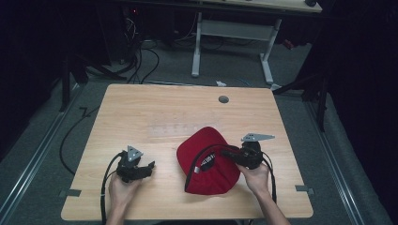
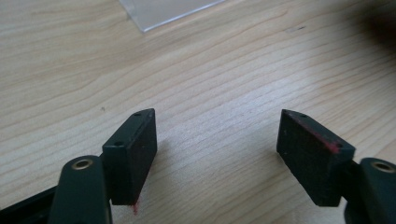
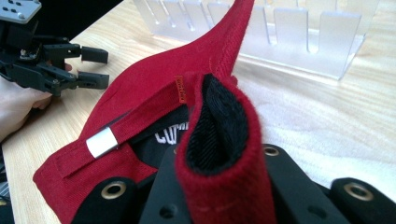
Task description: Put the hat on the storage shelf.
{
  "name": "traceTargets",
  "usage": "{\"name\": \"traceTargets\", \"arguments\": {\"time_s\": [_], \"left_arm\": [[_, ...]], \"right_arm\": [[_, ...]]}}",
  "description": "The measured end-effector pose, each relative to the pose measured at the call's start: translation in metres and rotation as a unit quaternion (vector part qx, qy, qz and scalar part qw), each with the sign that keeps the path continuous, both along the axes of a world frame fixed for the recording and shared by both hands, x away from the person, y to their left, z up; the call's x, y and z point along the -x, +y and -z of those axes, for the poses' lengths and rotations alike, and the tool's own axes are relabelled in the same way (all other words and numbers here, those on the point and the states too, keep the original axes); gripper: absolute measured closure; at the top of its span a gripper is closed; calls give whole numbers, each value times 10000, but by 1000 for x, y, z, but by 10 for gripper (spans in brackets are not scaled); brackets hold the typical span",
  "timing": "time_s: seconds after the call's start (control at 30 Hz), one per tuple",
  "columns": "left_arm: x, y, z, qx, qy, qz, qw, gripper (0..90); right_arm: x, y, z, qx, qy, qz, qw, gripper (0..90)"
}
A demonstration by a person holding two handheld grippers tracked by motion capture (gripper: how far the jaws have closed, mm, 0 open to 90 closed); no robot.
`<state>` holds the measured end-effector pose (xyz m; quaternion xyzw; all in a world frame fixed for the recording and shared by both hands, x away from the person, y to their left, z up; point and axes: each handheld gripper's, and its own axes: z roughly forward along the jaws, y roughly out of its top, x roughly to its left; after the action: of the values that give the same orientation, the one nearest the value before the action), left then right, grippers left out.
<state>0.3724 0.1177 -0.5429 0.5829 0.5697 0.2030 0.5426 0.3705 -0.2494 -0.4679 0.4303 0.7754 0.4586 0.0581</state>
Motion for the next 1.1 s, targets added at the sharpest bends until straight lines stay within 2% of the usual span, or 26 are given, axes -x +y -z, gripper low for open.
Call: {"name": "traceTargets", "arguments": {"time_s": [0.13,0.2,0.3,0.37,0.47,0.67,0.87,1.1], "left_arm": [[6,-4,-9,120,-120,168,9997,296],[8,-5,-10,85,-158,234,9996,287],[16,-16,-17,41,-246,507,9984,271],[20,-21,-21,166,-217,686,9973,264],[24,-31,-23,72,-265,826,9962,256],[29,-47,-30,75,-390,1067,9935,246],[32,-63,-32,-38,-435,1283,9908,234],[33,-73,-34,-60,-452,1405,9890,223]], "right_arm": [[-3,-1,-4,-31,-17,11,10000,844],[-4,-1,-5,-33,-13,19,10000,844],[-7,0,-9,-72,-11,31,10000,844],[-9,0,-10,-105,32,35,9999,844],[-12,0,-12,-140,72,61,9999,844],[-16,3,-16,-200,110,64,9997,844],[-19,7,-21,-265,149,69,9995,844],[-23,12,-24,-378,189,29,9991,843]]}}
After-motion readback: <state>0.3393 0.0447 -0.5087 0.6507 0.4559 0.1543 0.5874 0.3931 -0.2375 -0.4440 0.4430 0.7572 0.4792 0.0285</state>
